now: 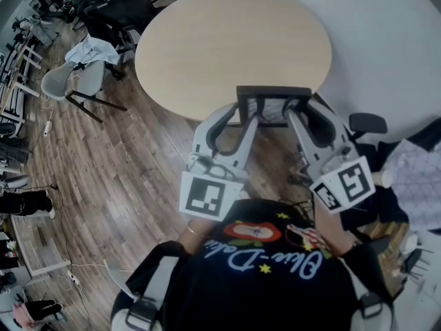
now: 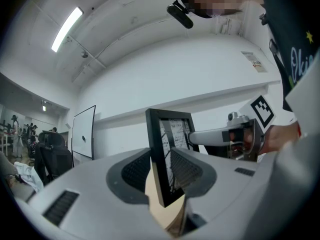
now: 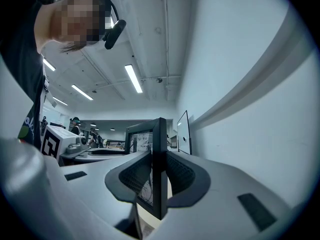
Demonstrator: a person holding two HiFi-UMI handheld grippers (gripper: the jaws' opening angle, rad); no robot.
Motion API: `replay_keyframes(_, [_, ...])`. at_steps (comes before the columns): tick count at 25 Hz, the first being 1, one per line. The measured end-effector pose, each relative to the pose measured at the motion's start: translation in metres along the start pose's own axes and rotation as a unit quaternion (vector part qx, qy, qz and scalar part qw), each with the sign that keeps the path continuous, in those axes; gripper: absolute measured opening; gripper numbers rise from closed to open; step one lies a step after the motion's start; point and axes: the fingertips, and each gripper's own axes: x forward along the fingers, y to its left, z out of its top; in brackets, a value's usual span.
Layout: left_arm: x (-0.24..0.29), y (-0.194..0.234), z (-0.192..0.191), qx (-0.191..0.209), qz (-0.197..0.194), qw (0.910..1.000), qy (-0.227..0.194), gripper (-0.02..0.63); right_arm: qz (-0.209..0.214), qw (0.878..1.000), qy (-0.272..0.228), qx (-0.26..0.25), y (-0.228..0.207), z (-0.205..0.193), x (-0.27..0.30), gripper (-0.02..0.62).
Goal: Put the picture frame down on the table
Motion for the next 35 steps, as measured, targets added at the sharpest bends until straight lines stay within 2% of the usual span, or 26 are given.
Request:
replay_keyframes(9, [0.001, 0.043, -0.009, -0.001, 0.004, 1.0, 0.005, 0.109, 0.005, 1.0, 0.007, 0.001, 0.009, -0.005, 0.043, 0.069])
replay_keyframes(14, [0.002, 0.048, -0.011, -0.005, 0.003, 1.0, 0.003, 0.109, 0.003, 1.0, 0.015, -0.002, 0.008, -0.007, 0.048, 0.069])
replay_keyframes(23, [0.031, 0.06, -0.027, -0.01, 0.012, 0.9998, 0.014, 0.109, 0.01, 1.0, 0.021, 0.012, -0.019, -0.02, 0.069, 0.069])
replay_keyframes(29, [0.064, 0.088, -0.016, -0.02, 0.036, 0.999, 0.02, 0.109, 0.031, 0.999, 0.025, 0.012, -0.046, -0.005, 0.106, 0.069])
replay_keyframes(35, [0.078, 0.091, -0.034, -0.016, 0.048, 0.9981, 0.034, 0.109, 0.045, 0.998, 0.032, 0.016, -0.061, -0.02, 0.116, 0.069])
